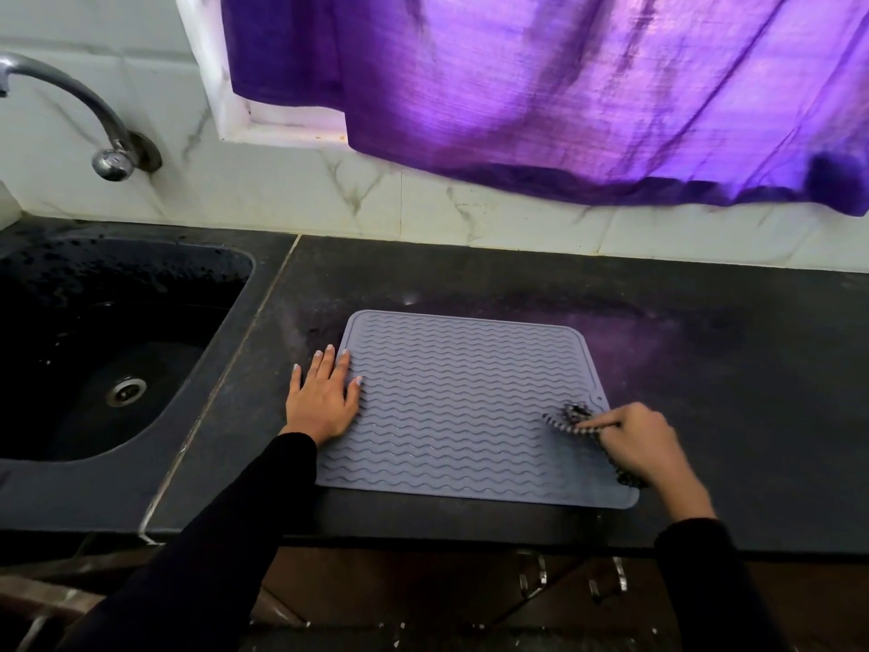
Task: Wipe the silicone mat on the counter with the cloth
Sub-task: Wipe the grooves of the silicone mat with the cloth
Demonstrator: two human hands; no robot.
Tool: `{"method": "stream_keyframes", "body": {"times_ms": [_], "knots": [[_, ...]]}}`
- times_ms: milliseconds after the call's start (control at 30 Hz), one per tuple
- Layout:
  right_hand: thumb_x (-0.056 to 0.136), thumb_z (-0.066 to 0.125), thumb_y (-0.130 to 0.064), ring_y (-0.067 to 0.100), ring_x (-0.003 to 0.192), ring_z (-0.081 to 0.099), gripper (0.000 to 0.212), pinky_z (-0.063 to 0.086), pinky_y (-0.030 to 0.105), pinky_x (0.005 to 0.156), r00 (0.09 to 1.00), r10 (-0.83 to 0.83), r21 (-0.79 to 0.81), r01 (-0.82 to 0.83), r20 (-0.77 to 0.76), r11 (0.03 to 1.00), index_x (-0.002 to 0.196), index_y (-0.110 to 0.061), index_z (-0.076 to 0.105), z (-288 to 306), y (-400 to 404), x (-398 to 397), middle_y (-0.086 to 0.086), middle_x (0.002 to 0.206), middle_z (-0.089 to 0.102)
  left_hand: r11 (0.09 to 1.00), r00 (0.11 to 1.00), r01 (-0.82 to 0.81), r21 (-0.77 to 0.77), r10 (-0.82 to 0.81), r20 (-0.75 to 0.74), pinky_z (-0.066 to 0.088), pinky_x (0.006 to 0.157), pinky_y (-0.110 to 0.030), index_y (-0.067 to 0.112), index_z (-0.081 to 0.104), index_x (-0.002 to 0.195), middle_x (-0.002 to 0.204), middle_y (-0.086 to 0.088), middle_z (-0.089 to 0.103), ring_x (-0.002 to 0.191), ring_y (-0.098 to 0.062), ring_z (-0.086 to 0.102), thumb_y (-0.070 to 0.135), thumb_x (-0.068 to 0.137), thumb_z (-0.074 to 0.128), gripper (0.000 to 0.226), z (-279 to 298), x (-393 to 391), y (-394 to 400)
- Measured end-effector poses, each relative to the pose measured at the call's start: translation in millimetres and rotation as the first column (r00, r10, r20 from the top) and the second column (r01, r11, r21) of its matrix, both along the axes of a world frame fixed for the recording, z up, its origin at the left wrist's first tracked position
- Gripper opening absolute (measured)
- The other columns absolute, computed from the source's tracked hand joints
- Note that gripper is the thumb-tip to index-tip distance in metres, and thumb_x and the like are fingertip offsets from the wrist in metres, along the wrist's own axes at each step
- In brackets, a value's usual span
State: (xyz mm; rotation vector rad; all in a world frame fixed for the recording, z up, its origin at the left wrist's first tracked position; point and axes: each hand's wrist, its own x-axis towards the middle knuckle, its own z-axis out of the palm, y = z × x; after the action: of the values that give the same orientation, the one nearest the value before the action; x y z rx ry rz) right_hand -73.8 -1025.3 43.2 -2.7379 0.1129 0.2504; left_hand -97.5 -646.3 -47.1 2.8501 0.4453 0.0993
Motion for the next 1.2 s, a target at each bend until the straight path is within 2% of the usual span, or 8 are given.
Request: {"method": "stream_keyframes", "body": {"times_ms": [167, 467, 667, 767, 833, 933, 1067, 1200], "knots": [[0.074, 0.060, -0.027, 0.031, 0.090, 0.064, 0.023, 0.046, 0.030, 0.078, 0.931, -0.360, 0.515, 0.281, 0.059, 0.810, 0.084, -0.012, 0.074, 25, 5, 32, 0.018, 0.091, 0.069, 0.999, 0.998, 0.012, 0.051, -0.015, 0.059, -0.002, 0.114, -0.047, 0.017, 0.030, 0.144, 0.155, -0.009, 0.020, 0.144, -0.023, 0.013, 0.053, 0.087, 0.011, 0.070, 13, 14, 1], [0.074, 0.051, 0.005, 0.030, 0.138, 0.031, 0.066, 0.022, 0.041, 0.116, 0.915, 0.282, -0.166, -0.242, 0.287, 0.956, 0.137, -0.014, 0.046, -69, 57, 45, 0.007, 0.148, 0.038, 0.994, 0.994, 0.103, 0.047, -0.104, 0.032, 0.000, 0.116, -0.042, 0.018, 0.014, 0.148, 0.157, 0.000, 0.010, 0.145, -0.017, 0.007, 0.055, 0.077, -0.007, 0.083, -2, 18, -3], [0.076, 0.047, 0.009, 0.027, 0.139, 0.031, 0.062, 0.023, 0.038, 0.116, 0.903, 0.286, -0.062, -0.281, 0.322, 0.958, 0.133, -0.015, 0.052, -68, 51, 56, 0.005, 0.147, 0.040, 0.995, 0.995, 0.090, 0.049, -0.092, 0.042, -0.001, 0.116, -0.042, 0.017, 0.013, 0.148, 0.157, 0.000, 0.009, 0.145, -0.017, 0.006, 0.055, 0.076, -0.009, 0.085, -3, 13, -4], [0.079, 0.050, 0.009, 0.022, 0.133, 0.041, 0.049, 0.028, 0.026, 0.112, 0.960, 0.160, 0.262, -0.219, 0.228, 0.940, 0.123, -0.011, 0.062, -59, 43, 68, 0.006, 0.137, 0.051, 0.995, 0.996, 0.084, 0.045, -0.086, 0.039, -0.001, 0.116, -0.042, 0.017, 0.012, 0.148, 0.157, 0.000, 0.009, 0.145, -0.018, 0.006, 0.056, 0.076, -0.009, 0.085, -5, 12, -5], [0.081, 0.064, -0.004, 0.020, 0.113, 0.060, 0.024, 0.045, 0.023, 0.098, 0.992, -0.126, 0.752, 0.078, 0.007, 0.654, 0.105, -0.006, 0.071, -37, 41, 79, 0.007, 0.113, 0.068, 0.997, 0.996, 0.076, 0.031, -0.077, 0.053, 0.000, 0.116, -0.043, 0.017, 0.014, 0.148, 0.157, -0.001, 0.010, 0.145, -0.019, 0.007, 0.056, 0.076, -0.008, 0.085, -6, 9, -7], [0.092, 0.049, -0.005, 0.005, 0.048, 0.061, 0.025, 0.049, 0.018, 0.045, 0.863, -0.418, 0.918, 0.371, -0.283, 0.144, 0.111, -0.006, 0.067, -19, 46, 97, -0.009, 0.061, 0.069, 0.997, 0.996, 0.071, 0.030, -0.073, 0.053, 0.000, 0.116, -0.043, 0.017, 0.013, 0.148, 0.157, -0.001, 0.010, 0.145, -0.019, 0.006, 0.056, 0.075, -0.009, 0.086, -4, 7, -8], [0.091, 0.047, -0.001, 0.018, 0.090, 0.060, 0.039, 0.046, 0.025, 0.072, 0.880, -0.471, 0.817, 0.232, 0.055, 0.528, 0.125, -0.017, 0.059, -9, 102, 84, -0.001, 0.112, 0.064, 0.998, 0.997, 0.057, 0.027, -0.058, 0.045, 0.000, 0.116, -0.042, 0.018, 0.013, 0.148, 0.157, 0.000, 0.009, 0.145, -0.017, 0.005, 0.056, 0.074, -0.010, 0.087, -3, 9, -9], [0.080, 0.043, 0.015, 0.023, 0.138, 0.032, 0.062, 0.019, 0.030, 0.116, 0.900, 0.237, 0.317, -0.360, 0.365, 0.877, 0.133, -0.017, 0.051, -47, 158, 62, 0.003, 0.145, 0.043, 0.998, 0.998, 0.044, 0.035, -0.046, 0.038, -0.001, 0.116, -0.040, 0.019, 0.012, 0.149, 0.157, 0.002, 0.007, 0.145, -0.015, 0.004, 0.054, 0.073, -0.011, 0.086, 0, 10, -9]]}}
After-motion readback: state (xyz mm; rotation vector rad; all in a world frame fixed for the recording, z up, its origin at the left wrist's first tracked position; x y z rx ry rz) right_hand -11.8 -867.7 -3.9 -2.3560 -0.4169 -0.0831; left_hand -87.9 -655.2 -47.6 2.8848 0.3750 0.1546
